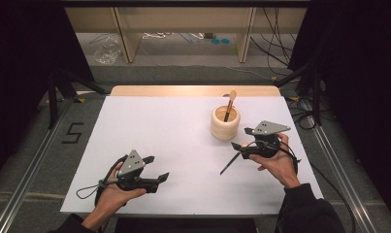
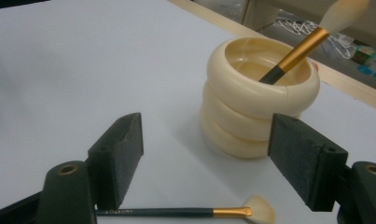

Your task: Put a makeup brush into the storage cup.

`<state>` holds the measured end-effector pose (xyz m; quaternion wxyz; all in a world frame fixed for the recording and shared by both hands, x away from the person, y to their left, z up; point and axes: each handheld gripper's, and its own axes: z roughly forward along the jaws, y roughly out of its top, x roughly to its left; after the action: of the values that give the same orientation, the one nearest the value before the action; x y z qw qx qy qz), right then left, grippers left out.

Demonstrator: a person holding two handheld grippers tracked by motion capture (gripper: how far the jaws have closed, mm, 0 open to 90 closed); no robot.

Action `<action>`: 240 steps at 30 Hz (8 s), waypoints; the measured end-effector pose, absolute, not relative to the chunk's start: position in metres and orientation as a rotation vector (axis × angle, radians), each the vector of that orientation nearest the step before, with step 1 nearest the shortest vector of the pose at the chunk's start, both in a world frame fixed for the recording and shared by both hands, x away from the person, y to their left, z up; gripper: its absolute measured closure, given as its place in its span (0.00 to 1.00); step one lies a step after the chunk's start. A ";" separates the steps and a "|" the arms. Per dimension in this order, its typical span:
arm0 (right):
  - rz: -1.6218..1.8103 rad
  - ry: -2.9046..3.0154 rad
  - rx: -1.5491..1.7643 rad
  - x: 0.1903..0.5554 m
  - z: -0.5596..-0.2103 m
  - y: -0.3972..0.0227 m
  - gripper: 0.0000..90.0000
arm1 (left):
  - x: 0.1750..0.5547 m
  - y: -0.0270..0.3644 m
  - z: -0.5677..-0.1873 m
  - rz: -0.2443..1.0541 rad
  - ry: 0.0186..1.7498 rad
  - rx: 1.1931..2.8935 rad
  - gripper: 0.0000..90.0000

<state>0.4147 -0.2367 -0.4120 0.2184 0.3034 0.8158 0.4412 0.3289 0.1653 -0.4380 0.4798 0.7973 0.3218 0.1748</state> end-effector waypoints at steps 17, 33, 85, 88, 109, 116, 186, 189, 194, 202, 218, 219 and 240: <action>1.280 2.302 0.936 0.415 -0.431 -0.244 0.31 | 0.328 0.165 -0.438 0.425 0.786 1.940 0.26; 1.321 2.342 0.947 0.427 -0.439 -0.245 0.31 | 0.327 0.163 -0.439 0.405 0.790 1.939 0.26; 0.983 2.705 0.815 0.456 -0.454 -0.229 0.37 | 0.328 0.164 -0.439 0.421 0.776 1.955 0.26; 0.965 2.733 0.788 0.457 -0.455 -0.229 0.37 | 0.328 0.164 -0.439 0.421 0.778 1.954 0.26; 0.868 2.813 0.699 0.464 -0.464 -0.225 0.36 | 0.328 0.164 -0.439 0.421 0.779 1.957 0.27; 0.851 2.834 0.689 0.465 -0.466 -0.226 0.37 | 0.328 0.164 -0.439 0.421 0.778 1.958 0.27; 0.365 3.054 0.474 0.451 -0.454 -0.213 0.88 | 0.328 0.165 -0.439 0.413 0.779 1.953 0.27; 0.358 3.052 0.475 0.451 -0.454 -0.211 0.89 | 0.328 0.164 -0.439 0.414 0.778 1.953 0.27; 0.332 3.057 0.474 0.450 -0.453 -0.209 0.90 | 0.328 0.165 -0.439 0.415 0.778 1.953 0.27; 0.302 3.050 0.480 0.449 -0.453 -0.205 0.92 | 0.327 0.165 -0.438 0.419 0.783 1.954 0.27; 0.242 3.034 0.455 0.446 -0.452 -0.200 0.93 | 0.327 0.164 -0.439 0.402 0.799 1.944 0.27; 0.221 3.029 0.415 0.447 -0.452 -0.201 0.93 | 0.328 0.165 -0.438 0.410 0.790 1.949 0.27; 0.293 2.980 0.438 0.441 -0.437 -0.198 0.93 | 0.330 0.166 -0.441 0.397 0.810 1.946 0.27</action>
<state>0.4411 -0.1978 -0.4373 0.0576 0.1446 0.9831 0.0966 0.3303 0.1663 -0.4415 0.4781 0.7968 0.3318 0.1626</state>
